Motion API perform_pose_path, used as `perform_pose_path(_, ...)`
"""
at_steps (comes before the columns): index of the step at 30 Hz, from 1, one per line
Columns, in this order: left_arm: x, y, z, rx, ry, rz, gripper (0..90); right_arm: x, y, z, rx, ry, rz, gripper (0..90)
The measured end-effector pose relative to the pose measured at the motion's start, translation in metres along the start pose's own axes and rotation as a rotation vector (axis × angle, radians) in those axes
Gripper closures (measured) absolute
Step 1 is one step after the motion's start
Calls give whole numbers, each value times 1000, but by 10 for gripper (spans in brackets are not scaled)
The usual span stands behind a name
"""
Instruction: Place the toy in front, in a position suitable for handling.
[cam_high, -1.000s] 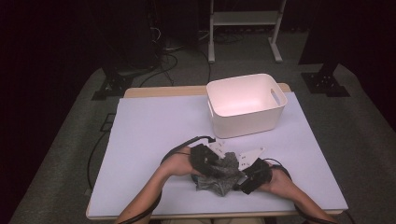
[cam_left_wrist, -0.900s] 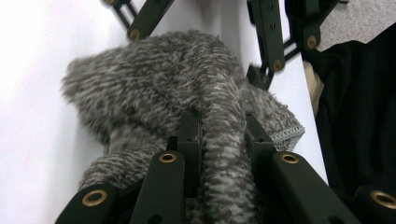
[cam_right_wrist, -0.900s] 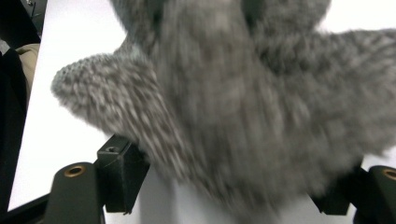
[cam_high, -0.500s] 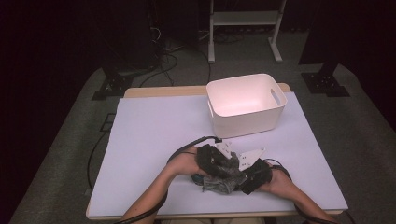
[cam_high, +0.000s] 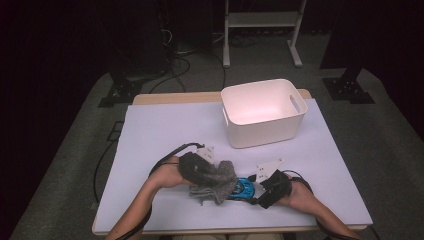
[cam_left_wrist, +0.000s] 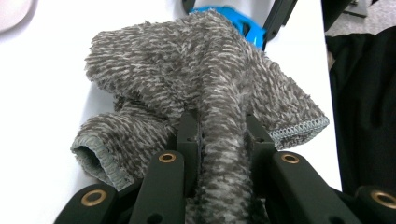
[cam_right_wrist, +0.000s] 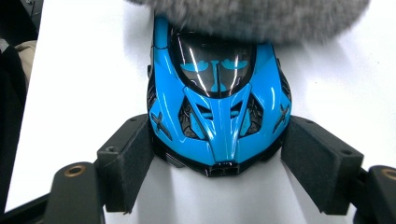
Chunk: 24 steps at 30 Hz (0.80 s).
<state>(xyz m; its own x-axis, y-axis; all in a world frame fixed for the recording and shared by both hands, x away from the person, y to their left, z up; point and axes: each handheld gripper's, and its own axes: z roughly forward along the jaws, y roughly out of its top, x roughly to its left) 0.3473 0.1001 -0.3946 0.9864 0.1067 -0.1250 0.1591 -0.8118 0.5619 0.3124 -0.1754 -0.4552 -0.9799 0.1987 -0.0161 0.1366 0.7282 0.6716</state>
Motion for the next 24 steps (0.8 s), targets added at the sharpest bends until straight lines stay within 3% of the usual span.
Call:
perform_pose_path(9,4,-15,-27,5,63,-24,733,0,0,0,-1,2,5,245)
perform_pose_path(14,6,-17,-19,-2,36,-35,733,0,0,0,1,0,-5,244)
perform_pose_path(19,3,0,-3,3,10,-3,733,1,1,0,3,-3,-4,244)
perform_pose_path(24,-4,31,13,22,-25,85,732,1,2,1,1,-8,-14,243)
